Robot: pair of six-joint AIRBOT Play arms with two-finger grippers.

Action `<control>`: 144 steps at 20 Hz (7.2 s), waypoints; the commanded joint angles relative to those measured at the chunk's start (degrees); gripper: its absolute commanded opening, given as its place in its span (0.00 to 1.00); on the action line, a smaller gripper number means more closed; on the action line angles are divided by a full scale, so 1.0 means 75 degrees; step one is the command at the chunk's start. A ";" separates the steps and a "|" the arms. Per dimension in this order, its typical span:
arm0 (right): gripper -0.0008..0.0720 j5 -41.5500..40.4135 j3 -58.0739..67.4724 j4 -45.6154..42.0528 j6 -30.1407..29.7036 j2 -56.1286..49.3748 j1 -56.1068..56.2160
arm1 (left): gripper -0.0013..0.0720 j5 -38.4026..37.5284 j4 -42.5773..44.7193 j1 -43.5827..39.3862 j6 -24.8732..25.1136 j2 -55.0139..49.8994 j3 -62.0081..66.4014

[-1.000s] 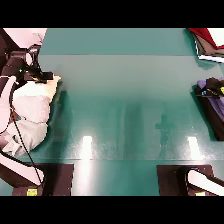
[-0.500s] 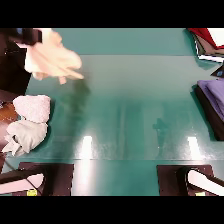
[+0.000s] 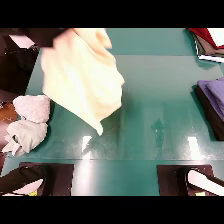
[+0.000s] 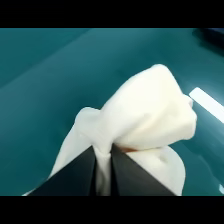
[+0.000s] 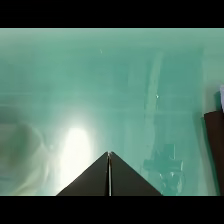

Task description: Fold the shirts.

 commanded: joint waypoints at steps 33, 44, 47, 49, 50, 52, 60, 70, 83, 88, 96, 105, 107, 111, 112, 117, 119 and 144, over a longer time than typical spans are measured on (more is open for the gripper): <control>0.03 0.0458 0.0055 -0.0003 0.0003 0.0000 0.0009 | 0.99 0.4039 -0.4966 0.2532 0.2541 -0.2148 -0.7440; 0.03 0.1320 -0.0251 0.0009 0.0000 0.0032 0.0717 | 0.06 0.3783 -0.4669 0.2530 0.2734 -0.1725 -0.6910; 0.03 0.0968 -0.1778 0.0015 0.0003 0.0376 0.1801 | 0.06 0.3357 -0.3617 0.2530 0.2722 -0.0597 -0.6487; 0.39 0.0286 -0.3241 0.0554 0.0006 0.0618 0.2710 | 0.06 0.3188 -0.3308 0.2530 0.2722 0.0085 -0.6441; 0.79 -0.0172 -0.4045 0.1037 0.0035 0.0676 0.3188 | 0.06 0.3095 -0.3273 0.2530 0.2725 0.0300 -0.6441; 0.94 -0.1189 -0.5461 0.1725 0.0055 0.0641 0.4118 | 0.06 0.2748 -0.3258 0.2527 0.2716 0.0504 -0.6441; 0.94 -0.3873 -0.7376 0.4945 -0.0676 -0.0860 0.6391 | 0.06 0.2122 -0.3139 0.2530 0.2299 0.0501 -0.6443; 0.03 -0.3990 -0.5826 0.3127 -0.0632 -0.0641 0.5893 | 0.06 0.1262 -0.1824 0.2530 0.1364 0.0796 -0.5849; 0.03 -0.0898 -0.0953 -0.0102 0.0475 0.2827 0.2736 | 0.06 -0.1445 -0.2014 0.2527 0.0938 0.2425 -0.0755; 0.03 0.0452 0.0423 -0.0087 0.0525 0.2634 0.2745 | 0.06 -0.2037 -0.2801 0.2527 0.0379 0.2425 0.0353; 0.03 0.1381 -0.0685 -0.0079 0.1052 0.0128 0.3745 | 0.06 -0.1818 -0.2873 0.2527 0.0854 0.2133 -0.3928; 0.03 -0.1451 -0.1880 -0.0073 0.0822 -0.2189 0.2975 | 0.06 0.2719 -0.2693 0.2530 0.1542 -0.1032 -0.5581; 0.03 -0.2165 -0.1877 -0.0073 0.0822 -0.2194 0.2824 | 0.06 0.3197 -0.2693 0.2530 0.1542 -0.1486 -0.4980; 0.19 -0.2897 -0.1842 -0.0009 0.0828 -0.2197 0.2565 | 0.38 0.3689 -0.2687 0.2535 0.1530 -0.1693 -0.4293; 0.53 -0.2888 -0.1842 -0.0003 0.0825 -0.2197 0.2483 | 0.82 0.3620 -0.2664 0.2538 0.1533 -0.1684 -0.4211; 0.63 -0.1556 -0.1853 -0.0012 0.0487 -0.2022 0.2046 | 0.89 0.1396 -0.1737 0.2535 0.1014 -0.1682 -0.3771; 0.63 -0.1236 -0.1985 -0.0020 0.0274 -0.1795 0.1970 | 0.89 0.0947 -0.1818 0.2535 0.0810 -0.1687 -0.4197; 0.63 -0.2468 -0.6152 0.0099 0.0449 0.0236 0.1909 | 0.06 0.4491 -0.4750 0.2515 0.0997 -0.2643 -0.6056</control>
